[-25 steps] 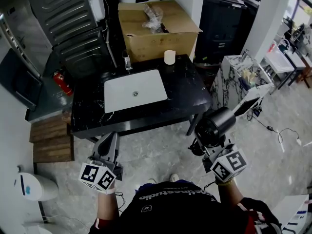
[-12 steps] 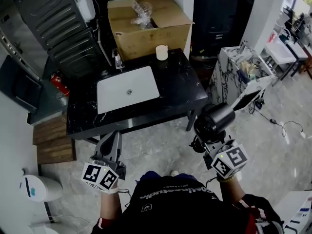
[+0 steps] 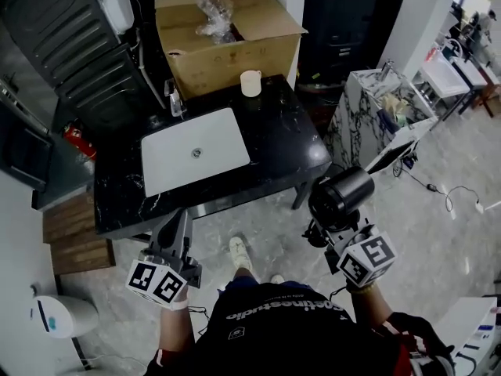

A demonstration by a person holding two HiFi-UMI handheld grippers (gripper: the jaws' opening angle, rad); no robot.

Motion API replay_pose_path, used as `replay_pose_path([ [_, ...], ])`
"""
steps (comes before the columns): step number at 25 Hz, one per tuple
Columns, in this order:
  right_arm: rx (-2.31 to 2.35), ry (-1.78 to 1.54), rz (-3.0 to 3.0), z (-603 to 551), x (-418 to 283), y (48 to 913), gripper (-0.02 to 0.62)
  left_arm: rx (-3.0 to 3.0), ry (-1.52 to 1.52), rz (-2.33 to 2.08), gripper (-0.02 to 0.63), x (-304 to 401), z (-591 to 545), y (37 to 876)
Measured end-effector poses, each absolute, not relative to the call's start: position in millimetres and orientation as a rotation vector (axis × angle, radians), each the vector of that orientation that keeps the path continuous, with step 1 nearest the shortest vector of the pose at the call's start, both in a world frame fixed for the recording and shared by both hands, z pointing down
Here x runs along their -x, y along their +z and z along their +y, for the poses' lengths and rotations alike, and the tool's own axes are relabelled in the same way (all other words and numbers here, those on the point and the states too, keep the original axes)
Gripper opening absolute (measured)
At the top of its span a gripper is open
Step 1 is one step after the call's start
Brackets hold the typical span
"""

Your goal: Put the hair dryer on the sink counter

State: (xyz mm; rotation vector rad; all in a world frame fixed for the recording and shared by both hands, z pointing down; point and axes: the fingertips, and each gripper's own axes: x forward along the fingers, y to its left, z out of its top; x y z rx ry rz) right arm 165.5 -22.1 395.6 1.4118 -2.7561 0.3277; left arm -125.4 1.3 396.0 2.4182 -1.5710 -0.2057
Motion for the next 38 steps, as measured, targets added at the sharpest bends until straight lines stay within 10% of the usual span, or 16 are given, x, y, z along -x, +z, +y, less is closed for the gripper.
replay_pose_path([
  [17, -1.644, 0.260, -2.590, -197, -70, 372, 0.222, -2.572, -0.230, -1.350, 0.015, 216, -213, 386],
  [38, -1.548, 0.664, -2.145, -322, -169, 550, 0.222, -2.569, -0.102, -1.165, 0.015, 101, -270, 421],
])
